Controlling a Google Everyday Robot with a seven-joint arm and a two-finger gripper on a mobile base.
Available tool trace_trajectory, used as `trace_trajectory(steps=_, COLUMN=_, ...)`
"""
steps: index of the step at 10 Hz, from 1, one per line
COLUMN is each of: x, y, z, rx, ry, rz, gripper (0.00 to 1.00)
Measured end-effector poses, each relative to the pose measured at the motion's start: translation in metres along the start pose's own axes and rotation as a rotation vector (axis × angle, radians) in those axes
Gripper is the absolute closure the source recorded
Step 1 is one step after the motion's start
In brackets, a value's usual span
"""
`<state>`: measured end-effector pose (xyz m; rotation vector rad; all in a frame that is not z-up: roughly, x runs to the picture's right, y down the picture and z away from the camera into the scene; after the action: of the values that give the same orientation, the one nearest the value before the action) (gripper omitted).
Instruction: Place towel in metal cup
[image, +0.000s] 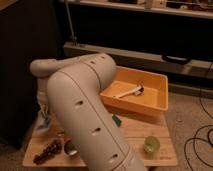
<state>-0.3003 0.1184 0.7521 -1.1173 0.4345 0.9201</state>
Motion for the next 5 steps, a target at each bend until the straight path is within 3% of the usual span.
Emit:
trace_trajectory(steps=2, x=0.037, y=-0.011, z=-0.034, rx=-0.010, ry=-0.036, rz=-0.013, gripper=1.00)
trace_trajectory(steps=5, x=0.099, y=-0.041, z=-0.062, rx=-0.074, ry=-0.112, rz=-0.013, gripper=1.00)
